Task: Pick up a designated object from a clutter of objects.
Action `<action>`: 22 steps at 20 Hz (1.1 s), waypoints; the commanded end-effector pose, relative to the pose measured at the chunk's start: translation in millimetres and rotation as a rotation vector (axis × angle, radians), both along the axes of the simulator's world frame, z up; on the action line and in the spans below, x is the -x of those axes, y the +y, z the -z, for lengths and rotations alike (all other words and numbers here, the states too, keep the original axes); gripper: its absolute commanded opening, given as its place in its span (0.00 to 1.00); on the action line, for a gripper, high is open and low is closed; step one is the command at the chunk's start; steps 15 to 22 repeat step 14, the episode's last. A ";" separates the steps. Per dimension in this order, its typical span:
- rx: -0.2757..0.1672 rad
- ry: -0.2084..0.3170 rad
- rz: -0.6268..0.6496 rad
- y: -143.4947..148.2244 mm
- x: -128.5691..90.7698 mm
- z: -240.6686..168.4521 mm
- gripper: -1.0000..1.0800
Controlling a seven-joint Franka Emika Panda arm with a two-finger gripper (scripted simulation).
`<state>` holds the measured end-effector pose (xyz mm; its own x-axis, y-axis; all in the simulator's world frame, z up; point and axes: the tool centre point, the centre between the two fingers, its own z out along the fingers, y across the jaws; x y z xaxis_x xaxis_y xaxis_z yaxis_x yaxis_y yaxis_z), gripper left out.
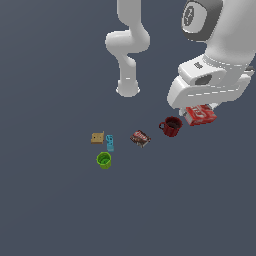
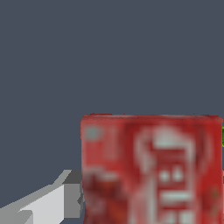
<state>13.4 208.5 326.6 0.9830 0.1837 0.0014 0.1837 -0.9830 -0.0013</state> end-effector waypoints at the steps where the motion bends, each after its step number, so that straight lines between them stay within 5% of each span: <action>1: 0.001 0.001 0.001 1.0 -3.0 -17.5 0.00; 22: 0.001 0.001 0.001 4.3 -11.7 -52.9 0.00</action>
